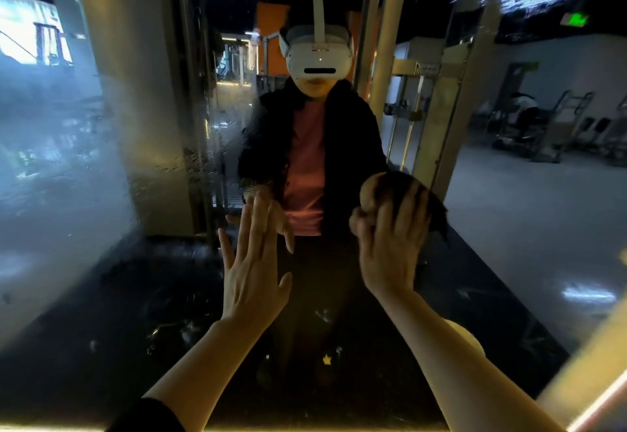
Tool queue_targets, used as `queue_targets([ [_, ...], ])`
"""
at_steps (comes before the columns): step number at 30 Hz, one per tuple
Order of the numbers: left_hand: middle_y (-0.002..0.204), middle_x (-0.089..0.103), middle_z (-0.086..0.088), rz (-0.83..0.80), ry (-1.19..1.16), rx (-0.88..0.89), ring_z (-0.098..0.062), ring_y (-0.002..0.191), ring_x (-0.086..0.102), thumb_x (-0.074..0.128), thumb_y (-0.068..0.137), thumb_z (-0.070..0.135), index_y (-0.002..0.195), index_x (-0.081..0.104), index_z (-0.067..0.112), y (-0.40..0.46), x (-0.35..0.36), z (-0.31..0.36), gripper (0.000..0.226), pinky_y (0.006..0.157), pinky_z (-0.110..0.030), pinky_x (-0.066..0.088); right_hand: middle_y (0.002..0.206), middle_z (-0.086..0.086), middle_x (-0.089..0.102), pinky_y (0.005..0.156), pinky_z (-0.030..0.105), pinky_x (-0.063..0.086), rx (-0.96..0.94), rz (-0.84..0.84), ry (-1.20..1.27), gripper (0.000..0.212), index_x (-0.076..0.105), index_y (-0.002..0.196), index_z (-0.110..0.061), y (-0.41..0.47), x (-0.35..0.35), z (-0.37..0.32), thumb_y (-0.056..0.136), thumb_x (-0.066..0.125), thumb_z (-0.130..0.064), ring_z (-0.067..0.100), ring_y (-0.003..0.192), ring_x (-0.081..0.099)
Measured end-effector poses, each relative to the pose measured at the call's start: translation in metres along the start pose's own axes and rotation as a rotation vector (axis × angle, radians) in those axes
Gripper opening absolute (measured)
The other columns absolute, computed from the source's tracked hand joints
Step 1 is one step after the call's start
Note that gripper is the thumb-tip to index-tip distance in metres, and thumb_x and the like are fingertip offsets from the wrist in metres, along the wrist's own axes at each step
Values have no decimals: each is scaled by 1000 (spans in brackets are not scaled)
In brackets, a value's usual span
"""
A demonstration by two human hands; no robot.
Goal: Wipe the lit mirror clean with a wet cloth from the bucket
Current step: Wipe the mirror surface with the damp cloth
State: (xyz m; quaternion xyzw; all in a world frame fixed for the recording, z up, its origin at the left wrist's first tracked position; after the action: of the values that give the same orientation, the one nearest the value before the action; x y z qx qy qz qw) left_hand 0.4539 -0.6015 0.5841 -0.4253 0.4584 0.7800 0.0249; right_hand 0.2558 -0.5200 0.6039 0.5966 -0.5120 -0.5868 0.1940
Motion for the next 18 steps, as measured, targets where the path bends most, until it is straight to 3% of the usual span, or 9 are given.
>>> queue_targets([
  [2,165,-5,-10,-4,-8,-4,-25,151,-7,89,62,30,156,-4,15,0,2,6,133,114,-68,13,165,10,-4,122,53,6,-299,-105,-44,55,26,153,-17,-9,6,-4,105,28,-43,30,152,-6],
  [4,165,-4,-9,0,-6,1,-25,152,-7,89,63,30,157,3,13,1,2,9,129,114,-69,15,165,8,-2,123,51,3,-423,-112,-94,52,24,153,-20,-8,2,12,104,31,-37,28,153,-6],
  [6,165,-5,-9,4,-17,7,-25,151,-8,89,64,28,157,7,12,3,0,8,125,114,-69,15,164,11,5,122,53,3,-230,-49,-123,50,28,150,-19,-6,-3,36,102,33,-34,29,152,-2],
  [9,165,-5,-9,9,-20,-8,-25,151,-9,88,64,26,156,-4,18,3,-1,3,130,114,-68,13,163,16,9,117,61,19,201,63,-31,56,16,154,-19,-6,-14,56,102,34,-34,35,151,7],
  [11,165,-5,-10,-6,-21,-31,-26,151,-8,88,65,28,155,-7,19,0,2,1,130,114,-69,14,164,15,8,116,58,22,265,97,32,58,13,154,-21,-10,-14,44,102,37,-29,34,151,7],
  [13,165,-7,-10,-26,-26,-60,-27,151,-7,88,65,28,155,-7,18,-7,9,1,131,113,-70,16,164,12,8,116,54,20,122,34,57,61,24,150,-20,-19,-7,27,96,49,-9,31,152,3],
  [16,164,-9,-9,-65,-21,-67,-26,151,-8,88,65,29,157,3,12,-18,18,8,126,112,-70,18,165,4,7,119,48,16,-276,-131,-7,81,35,147,-19,-42,6,22,78,64,11,26,153,2],
  [18,165,-10,-8,-79,-19,-59,-27,151,-8,87,66,29,157,4,10,-21,21,12,124,114,-68,14,165,4,11,119,47,20,-252,-113,33,80,39,146,-18,-44,2,38,77,66,12,27,153,9],
])
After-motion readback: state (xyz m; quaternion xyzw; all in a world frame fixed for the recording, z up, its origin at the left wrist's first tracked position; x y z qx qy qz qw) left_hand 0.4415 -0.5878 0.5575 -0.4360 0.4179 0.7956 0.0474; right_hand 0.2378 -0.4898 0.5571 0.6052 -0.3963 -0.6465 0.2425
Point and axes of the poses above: each hand's wrist, its own y-axis towards the middle knuckle, its own x-axis out of the palm, z = x × y, the point moved 1 cm from there along y, towards the middle knuckle
